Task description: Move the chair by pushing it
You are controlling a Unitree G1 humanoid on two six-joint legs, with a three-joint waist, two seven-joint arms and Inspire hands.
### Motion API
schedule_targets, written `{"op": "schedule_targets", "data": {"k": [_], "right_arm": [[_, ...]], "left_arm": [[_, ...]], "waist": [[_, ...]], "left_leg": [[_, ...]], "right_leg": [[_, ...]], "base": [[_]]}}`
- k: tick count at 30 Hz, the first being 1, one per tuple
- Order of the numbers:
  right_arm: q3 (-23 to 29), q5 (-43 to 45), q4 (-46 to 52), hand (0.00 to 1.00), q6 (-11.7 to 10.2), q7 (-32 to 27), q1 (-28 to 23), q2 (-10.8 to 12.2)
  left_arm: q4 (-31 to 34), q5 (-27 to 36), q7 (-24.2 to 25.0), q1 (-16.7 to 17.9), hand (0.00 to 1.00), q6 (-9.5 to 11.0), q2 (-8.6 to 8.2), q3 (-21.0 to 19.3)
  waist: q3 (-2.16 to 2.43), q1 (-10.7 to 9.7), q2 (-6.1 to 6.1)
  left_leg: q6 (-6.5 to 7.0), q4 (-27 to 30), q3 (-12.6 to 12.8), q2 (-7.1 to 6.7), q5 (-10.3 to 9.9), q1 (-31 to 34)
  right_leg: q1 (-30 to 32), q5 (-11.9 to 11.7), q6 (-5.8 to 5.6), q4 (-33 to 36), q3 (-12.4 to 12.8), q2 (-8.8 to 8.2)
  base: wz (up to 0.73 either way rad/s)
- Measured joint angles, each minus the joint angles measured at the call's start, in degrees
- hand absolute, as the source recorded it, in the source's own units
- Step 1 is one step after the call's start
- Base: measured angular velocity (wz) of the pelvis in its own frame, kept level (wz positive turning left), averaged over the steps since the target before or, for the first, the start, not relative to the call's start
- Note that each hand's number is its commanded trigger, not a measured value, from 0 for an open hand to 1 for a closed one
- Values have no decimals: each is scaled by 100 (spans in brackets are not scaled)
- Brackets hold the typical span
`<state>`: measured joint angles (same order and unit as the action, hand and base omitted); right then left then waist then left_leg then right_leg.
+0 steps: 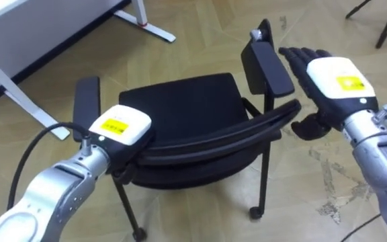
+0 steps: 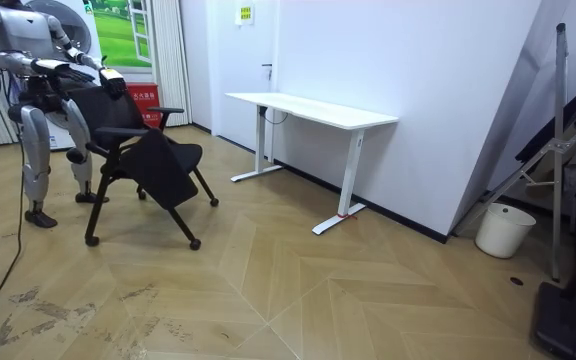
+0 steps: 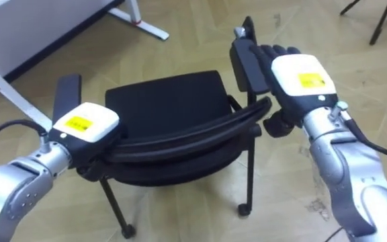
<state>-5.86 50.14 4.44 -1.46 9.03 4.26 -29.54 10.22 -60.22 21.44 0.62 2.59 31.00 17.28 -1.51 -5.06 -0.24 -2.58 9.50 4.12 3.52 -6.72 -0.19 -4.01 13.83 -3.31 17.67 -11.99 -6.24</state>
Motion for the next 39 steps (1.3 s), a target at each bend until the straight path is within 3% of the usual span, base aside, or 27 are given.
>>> {"op": "schedule_targets", "data": {"k": [1,2,3,5,8,9,10,11,13,19,31,32,33,34,35,36,39], "right_arm": [[-53,-95,28,0,-55,4,-5,-9],[-88,-138,45,0,-76,18,18,-48],[-138,-162,39,0,-66,58,65,-60],[-212,-158,-3,0,-39,149,52,-58],[-253,-161,-89,0,-83,248,-16,-58],[-252,-216,-92,0,-154,258,-102,-55],[-253,-273,-71,0,-220,287,-92,-97],[-259,-304,-70,0,-225,292,-66,-131],[-394,-371,-74,0,-219,322,-72,-201],[-560,-367,-74,0,-293,369,-72,-229],[-1180,-344,-74,0,-282,728,-73,-230],[-1193,-340,-74,20,-283,737,-73,-234],[-1226,-333,-74,30,-282,739,-73,-253],[-1277,-310,-79,55,-276,739,-73,-269],[-1308,-304,-94,66,-277,739,-73,-268],[-1338,-250,-111,100,-283,733,-73,-267],[-1338,-185,-117,100,-288,718,-79,-269]], "left_arm": [[47,27,-7,-4,100,37,140,-2],[57,34,-43,-5,100,43,174,-9],[20,72,-111,-59,100,45,205,-17],[-17,107,-115,-105,100,54,201,46],[-20,100,-70,-117,100,83,200,203],[18,110,-71,-109,100,129,286,215],[55,110,-114,-107,100,155,385,195],[46,109,-152,-128,100,153,387,186],[-15,187,-176,-170,100,165,386,223],[-13,200,-185,-206,100,213,408,314],[-17,203,-233,-269,100,364,414,336],[-17,202,-233,-269,100,368,413,336],[-17,199,-240,-269,100,375,413,337],[-21,189,-256,-269,100,383,413,339],[-26,183,-269,-269,100,387,413,344],[-39,160,-324,-268,100,399,410,365],[-61,109,-415,-269,100,404,395,387]], "waist": [[53,73,128],[69,121,138],[53,94,106],[58,26,96],[29,64,44],[52,81,117],[108,200,215],[75,224,167],[79,66,103],[57,119,126],[39,232,140],[39,233,141],[39,237,140],[38,240,138],[37,242,136],[33,249,129],[25,260,117]], "left_leg": [[-12,22,-57,-42,-8,53],[-56,37,-35,-37,-40,104],[-93,70,14,-17,-67,202],[-112,-27,114,-14,-35,142],[-113,-98,-203,78,-17,-90],[-115,-71,-415,102,-19,-89],[-179,-11,-427,18,-99,3],[-192,30,-374,54,-133,53],[-180,-43,-89,73,-124,37],[-169,-127,-111,0,-112,-122],[-169,-134,-102,-7,-113,-87],[-169,-134,-102,-7,-113,-89],[-168,-134,-102,-7,-113,-89],[-169,-134,-102,-8,-113,-89],[-169,-134,-102,-8,-113,-90],[-169,-134,-104,-10,-113,-92],[-169,-132,-114,-10,-113,-78]], "right_leg": [[-40,-21,75,-505,235,85],[-129,-56,88,-627,127,90],[-154,-90,125,-702,-56,112],[-199,-88,123,-652,-113,123],[74,-30,79,91,-58,146],[101,-8,117,-232,285,215],[7,-84,228,-607,224,231],[-8,-133,253,-642,136,248],[-31,-151,244,-584,88,256],[-155,-148,221,-649,86,208],[-185,-149,219,-707,25,208],[-188,-149,219,-707,22,208],[-188,-149,219,-707,15,208],[-189,-149,219,-707,14,208],[-192,-149,219,-707,12,208],[-197,-149,219,-707,10,208],[-198,-149,219,-712,-30,208]], "base": [[-27],[0],[41],[40],[-1],[-24],[-23],[11],[37],[1],[3],[3],[0],[0],[3],[3],[3]]}}
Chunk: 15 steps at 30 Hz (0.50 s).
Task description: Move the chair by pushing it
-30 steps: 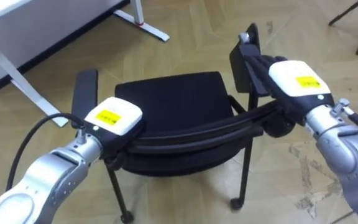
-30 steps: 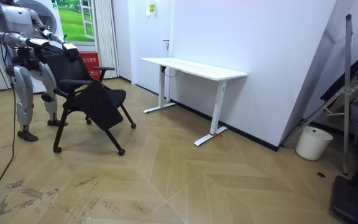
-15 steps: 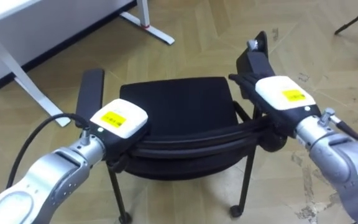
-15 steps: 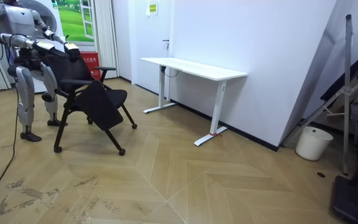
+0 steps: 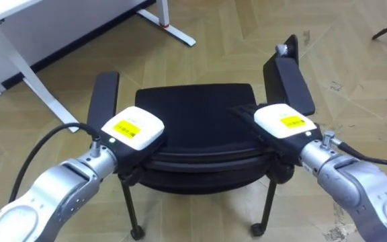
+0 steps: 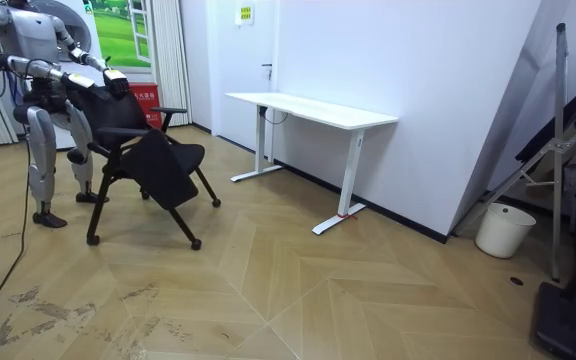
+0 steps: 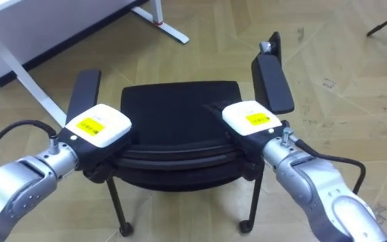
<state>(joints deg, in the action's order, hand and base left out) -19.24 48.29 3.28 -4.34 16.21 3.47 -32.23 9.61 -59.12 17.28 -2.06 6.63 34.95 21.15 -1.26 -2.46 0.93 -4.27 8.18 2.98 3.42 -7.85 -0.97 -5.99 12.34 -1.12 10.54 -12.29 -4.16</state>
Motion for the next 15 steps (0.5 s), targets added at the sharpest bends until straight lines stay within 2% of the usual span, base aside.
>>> {"op": "schedule_targets", "data": {"k": [6,9,13,15], "right_arm": [[-108,309,-85,100,-86,-273,-32,-145],[-205,475,-238,100,-169,-556,-35,-153],[-273,716,-295,100,-275,-894,-37,-170],[-331,789,-343,100,-289,-1062,-39,-169]], "left_arm": [[-142,-17,-204,-77,100,-21,-1,142],[-272,-23,-317,-95,100,-35,-29,166],[-436,-23,-467,-97,100,-58,-79,168],[-469,-23,-506,-96,100,-60,-79,168]], "waist": [[-4,-20,-34],[3,-75,-46],[14,-73,-168],[15,-73,-179]], "left_leg": [[0,29,-32,-8,0,23],[0,59,-69,-12,0,12],[0,58,-71,-15,0,2],[0,58,-73,-14,0,-8]], "right_leg": [[-34,0,0,-2,-79,-2],[-122,0,0,-66,-202,-2],[-146,5,-8,-105,-207,2],[-157,10,-16,-105,-209,2]], "base": [[6],[10],[1],[0]]}}
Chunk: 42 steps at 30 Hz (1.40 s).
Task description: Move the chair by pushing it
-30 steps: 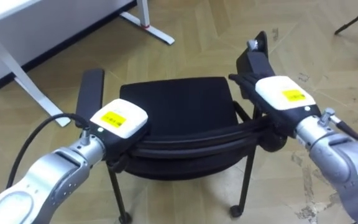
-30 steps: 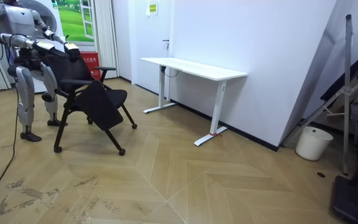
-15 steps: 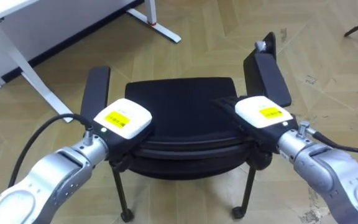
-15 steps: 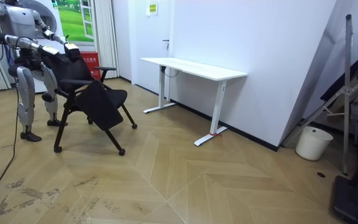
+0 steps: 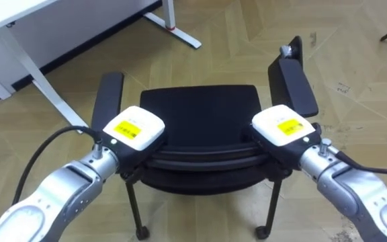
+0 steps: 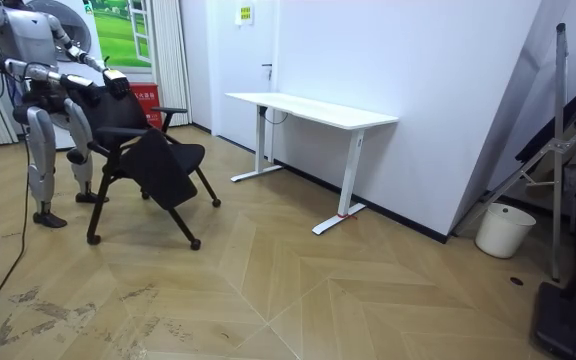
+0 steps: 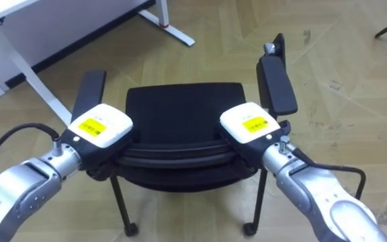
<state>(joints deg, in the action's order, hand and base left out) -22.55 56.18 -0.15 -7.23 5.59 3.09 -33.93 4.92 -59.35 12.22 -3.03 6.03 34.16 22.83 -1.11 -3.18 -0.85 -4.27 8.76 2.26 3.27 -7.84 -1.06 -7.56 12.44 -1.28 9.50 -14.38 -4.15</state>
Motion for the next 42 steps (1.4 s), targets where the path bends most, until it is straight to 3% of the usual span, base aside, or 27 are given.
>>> {"op": "schedule_targets", "data": {"k": [18,22,24,26,29,32,35,36,37,39,40,42], "right_arm": [[-58,49,-141,100,-18,-262,8,7],[-59,54,-394,100,-84,-309,18,105],[-61,55,-504,100,-96,-342,19,179],[-63,53,-606,100,-142,-383,27,224],[-58,41,-642,100,-146,-418,39,232],[-46,41,-710,100,-172,-418,44,240],[-42,-16,-1099,100,-389,-421,249,324],[-44,-31,-1184,100,-440,-422,300,326],[-49,-76,-1274,100,-493,-422,361,350],[-50,-76,-1325,100,-518,-423,353,403],[-48,-72,-1306,100,-523,-433,307,400],[-47,-72,-1263,100,-532,-470,291,364]], "left_arm": [[-41,-138,-28,-4,100,-69,-120,5],[-175,-290,-3,-4,100,-65,-277,7],[-216,-367,-4,-10,100,-64,-319,9],[-244,-377,-5,-23,100,-65,-320,25],[-290,-405,-10,-90,100,-65,-333,44],[-499,-402,-53,-243,100,11,-371,99],[-902,-375,-182,-487,100,51,-398,226],[-1030,-352,-220,-574,100,52,-406,284],[-1133,-319,-300,-592,100,59,-410,297],[-1237,-276,-339,-601,100,60,-421,321],[-1241,-270,-353,-569,100,57,-437,328],[-1240,-210,-364,-553,100,58,-437,338]], "waist": [[21,38,33],[40,39,117],[15,35,179],[19,31,249],[6,27,252],[-2,17,243],[-6,-10,264],[-17,-14,241],[-33,-1,210],[-25,-19,267],[-40,-14,325],[-22,29,316]], "left_leg": [[0,66,23,2,-1,27],[1,145,79,1,-2,-72],[4,272,91,1,-6,-65],[17,348,209,9,-16,-54],[57,776,407,91,-149,167],[66,1448,442,192,-345,438],[81,2691,586,378,-383,930],[98,3359,596,518,-369,1204],[160,3881,602,651,-327,1404],[201,4434,621,766,-142,1595],[222,4707,678,848,68,1759],[241,4958,709,909,280,1982]], "right_leg": [[24,0,0,24,15,-15],[-98,3,-5,67,-7,-39],[-141,7,-10,136,-33,-52],[-163,26,-37,142,-99,-67],[-124,92,-44,268,-180,-67],[-98,281,-5,533,-341,-60],[-37,653,93,1054,-418,-84],[-38,896,147,1307,-475,-66],[-7,1149,205,1621,-498,-98],[15,1466,276,2062,-560,-180],[19,1564,309,2196,-568,-189],[29,1627,386,2320,-538,-197]], "base": [[0],[0],[10],[9],[8],[18],[15],[12],[15],[20],[20],[5]]}}
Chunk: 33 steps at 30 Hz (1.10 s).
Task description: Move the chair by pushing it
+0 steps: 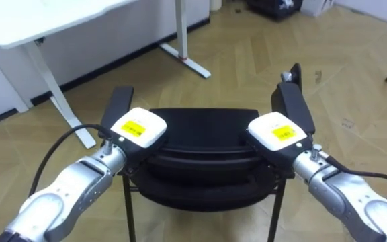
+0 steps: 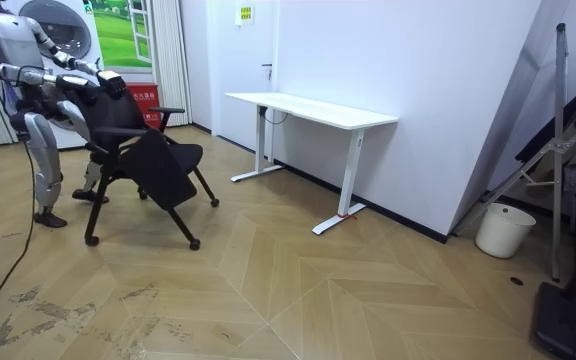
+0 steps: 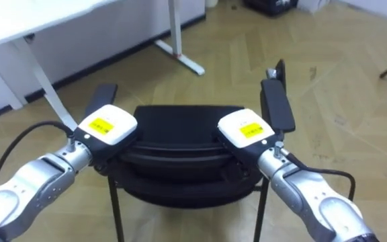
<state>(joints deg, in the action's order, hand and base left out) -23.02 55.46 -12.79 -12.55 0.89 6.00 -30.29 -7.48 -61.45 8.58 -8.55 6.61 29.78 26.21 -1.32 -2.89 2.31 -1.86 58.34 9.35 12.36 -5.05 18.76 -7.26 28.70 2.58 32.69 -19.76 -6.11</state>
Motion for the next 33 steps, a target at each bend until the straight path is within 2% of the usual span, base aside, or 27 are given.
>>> {"op": "schedule_targets", "data": {"k": [2,3,4,5,7,8,9,10,11,12,13,14,15,16,17,18,19,20,22,23,25,26,28,29,30,31,33], "right_arm": [[-3,2,24,100,-4,-101,19,-57],[-3,2,21,100,-27,-138,17,-101],[-4,0,45,100,-44,-179,-8,-153],[-2,-1,56,100,-50,-211,-26,-177],[14,2,109,100,-51,-363,-97,-215],[31,13,125,100,-50,-416,-137,-218],[79,42,187,100,-50,-487,-233,-225],[111,47,270,100,-50,-515,-271,-260],[124,47,300,100,-50,-522,-279,-270],[132,65,330,100,-46,-549,-262,-279],[136,98,351,100,-46,-570,-259,-285],[124,115,345,100,-47,-572,-259,-286],[94,116,286,100,-69,-574,-261,-284],[54,114,214,100,-81,-581,-287,-269],[49,113,185,100,-82,-580,-312,-248],[49,113,158,100,-78,-580,-354,-200],[47,114,157,100,-67,-581,-358,-168],[47,115,157,100,-63,-581,-358,-150],[0,115,89,100,-44,-597,-354,-104],[-16,114,63,100,-42,-609,-355,-90],[-70,105,24,100,-22,-621,-358,-79],[-80,105,21,100,-21,-621,-361,-81],[-81,107,43,100,-14,-622,-379,-74],[-76,107,55,100,-13,-621,-378,-73],[-71,107,70,100,-9,-616,-365,-74],[-71,108,84,100,-3,-600,-361,-69],[-60,117,112,100,6,-563,-356,-84]], "left_arm": [[-1,65,-41,-3,100,-10,-11,2],[3,78,-80,12,100,-14,-21,8],[31,95,-99,19,100,-11,-12,36],[58,103,-96,20,100,-6,-3,46],[209,104,-66,39,100,-8,55,48],[240,103,-71,49,100,-7,64,46],[320,71,-79,77,100,-2,92,46],[396,73,-89,80,100,0,127,38],[424,89,-95,79,100,0,148,34],[444,114,-121,73,100,0,182,29],[419,116,-140,71,100,-8,169,32],[399,116,-148,72,100,-4,171,45],[355,122,-153,86,100,-4,166,81],[295,125,-160,112,100,24,149,109],[269,124,-160,127,100,32,126,115],[225,123,-165,135,100,67,118,117],[180,123,-230,128,100,105,131,93],[160,122,-275,125,100,112,139,93],[-50,123,-463,57,100,191,140,127],[-81,123,-467,52,100,215,141,127],[-157,134,-464,47,100,275,145,137],[-160,135,-458,48,100,280,142,137],[-150,137,-439,58,100,284,151,136],[-143,134,-438,54,100,288,156,127],[-138,121,-438,53,100,295,151,95],[-133,112,-421,53,100,285,143,92],[-129,100,-373,51,100,263,115,92]], "waist": [[-14,-13,-43],[-18,0,-29],[-17,45,-34],[-9,66,-49],[10,153,-100],[19,155,-99],[63,149,-77],[93,147,2],[95,145,33],[99,148,36],[84,128,5],[78,111,-4],[54,32,-37],[32,-29,-73],[16,-50,-107],[6,-49,-155],[1,-21,-169],[4,-19,-174],[-17,-133,-222],[-20,-162,-225],[-26,-152,-259],[-21,-152,-270],[-7,-158,-271],[6,-156,-260],[31,-149,-259],[75,-125,-257],[92,-159,-266]], "left_leg": [[64,-324,82,-117,-150,125],[72,-725,193,-250,-212,184],[65,-1252,268,-429,-207,211],[57,-1513,294,-490,-199,214],[71,-2572,330,-675,-145,151],[212,-2659,320,-711,-46,140],[412,-2633,379,-809,5,107],[562,-2620,494,-928,-101,35],[602,-2614,577,-979,-174,-7],[672,-2557,652,-1081,-342,-66],[760,-2510,713,-1151,-493,-148],[792,-2502,733,-1187,-562,-217],[843,-2505,730,-1234,-677,-395],[901,-2528,704,-1252,-802,-598],[925,-2543,695,-1252,-867,-680],[965,-2565,687,-1260,-961,-795],[1002,-2566,671,-1284,-1042,-846],[1020,-2560,657,-1291,-1075,-854],[1054,-2562,502,-1309,-1178,-989],[1057,-2562,485,-1311,-1211,-1029],[1043,-2559,463,-1308,-1358,-1212],[1038,-2558,451,-1308,-1393,-1241],[1008,-2542,426,-1308,-1523,-1347],[993,-2523,420,-1308,-1558,-1348],[962,-2478,408,-1308,-1639,-1356],[913,-2454,391,-1304,-1715,-1387],[807,-2448,258,-1256,-1792,-1477]], "right_leg": [[31,18,23,33,-11,-15],[29,23,14,20,-7,-59],[47,38,-15,-5,25,-89],[57,50,-35,-5,69,-84],[13,118,-128,-24,110,-75],[-17,142,-168,-34,116,-87],[-43,191,-275,-60,136,-179],[-86,202,-403,-65,195,-326],[-91,208,-461,-34,217,-413],[-27,166,-591,305,196,-565],[211,-34,-651,940,213,-795],[349,-212,-653,1305,270,-901],[566,-710,-599,1981,404,-1041],[769,-1347,-552,2493,609,-1088],[871,-1674,-539,2701,729,-1081],[1091,-2198,-534,3032,940,-1063],[1389,-2342,-581,3292,1092,-1043],[1551,-2320,-582,3407,1121,-1031],[2093,-2034,-638,3601,1163,-852],[2207,-1968,-642,3557,1167,-812],[2580,-1764,-648,2871,1158,-662],[2622,-1739,-654,2557,1149,-624],[2656,-1750,-632,1102,1104,-484],[2654,-1762,-628,760,1095,-458],[2634,-1842,-562,228,1091,-391],[2600,-1975,-467,-124,1095,-326],[2426,-2182,-386,-259,994,-258]], "base": [[0],[-11],[-20],[-35],[-32],[-12],[-10],[-16],[-26],[-28],[-23],[-8],[0],[4],[0],[-9],[-8],[6],[31],[25],[4],[5],[13],[13],[7],[8],[20]]}}
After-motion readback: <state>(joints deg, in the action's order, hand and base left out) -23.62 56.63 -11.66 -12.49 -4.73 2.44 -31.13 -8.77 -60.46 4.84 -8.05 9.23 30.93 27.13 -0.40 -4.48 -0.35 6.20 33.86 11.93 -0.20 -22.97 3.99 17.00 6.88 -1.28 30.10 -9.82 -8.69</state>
